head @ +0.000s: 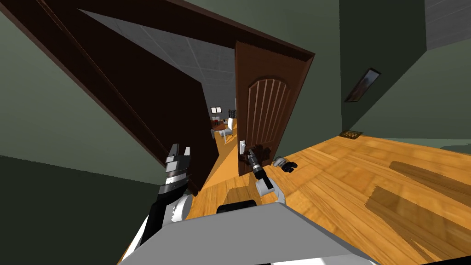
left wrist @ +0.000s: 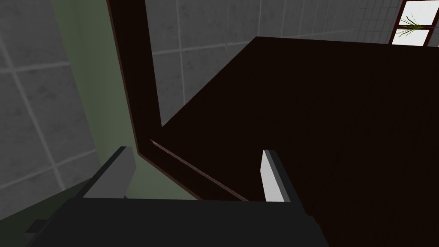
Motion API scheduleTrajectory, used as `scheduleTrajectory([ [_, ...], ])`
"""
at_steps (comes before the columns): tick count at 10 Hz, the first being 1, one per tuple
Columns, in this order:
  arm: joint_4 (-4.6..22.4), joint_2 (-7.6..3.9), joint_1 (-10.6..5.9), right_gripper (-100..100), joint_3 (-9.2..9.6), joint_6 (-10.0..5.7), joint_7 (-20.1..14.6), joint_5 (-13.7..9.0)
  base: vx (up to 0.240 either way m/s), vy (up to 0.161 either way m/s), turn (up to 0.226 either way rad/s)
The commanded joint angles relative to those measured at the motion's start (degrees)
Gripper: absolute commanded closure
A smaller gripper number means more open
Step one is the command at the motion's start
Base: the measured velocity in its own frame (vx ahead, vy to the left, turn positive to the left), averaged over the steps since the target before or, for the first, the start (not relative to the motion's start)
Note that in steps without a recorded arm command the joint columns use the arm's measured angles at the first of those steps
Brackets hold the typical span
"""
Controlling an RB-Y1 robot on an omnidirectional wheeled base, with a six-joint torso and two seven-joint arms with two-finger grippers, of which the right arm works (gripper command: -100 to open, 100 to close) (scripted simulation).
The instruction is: Push the door open
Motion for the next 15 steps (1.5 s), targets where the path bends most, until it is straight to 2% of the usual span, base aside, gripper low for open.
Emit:
scheduleTrajectory([
  [1, 1.62, -0.09, -0.66, -100, 0.32, 0.46, -0.08, 0.13, 0.06, -0.075, 0.04],
  [6, 7.83, -0.43, -3.3, -100, 1.61, 2.83, -0.44, 0.63, 0.067, -0.093, 0.068],
  [7, 6.86, -0.36, -2.87, -100, 1.49, 2.58, -0.31, 0.6, 0.037, -0.054, 0.02],
  [15, 10.91, 0.64, -5.47, -100, -0.08, 1.57, 0.02, 0.51, 0.178, 0.02, 0.025],
])
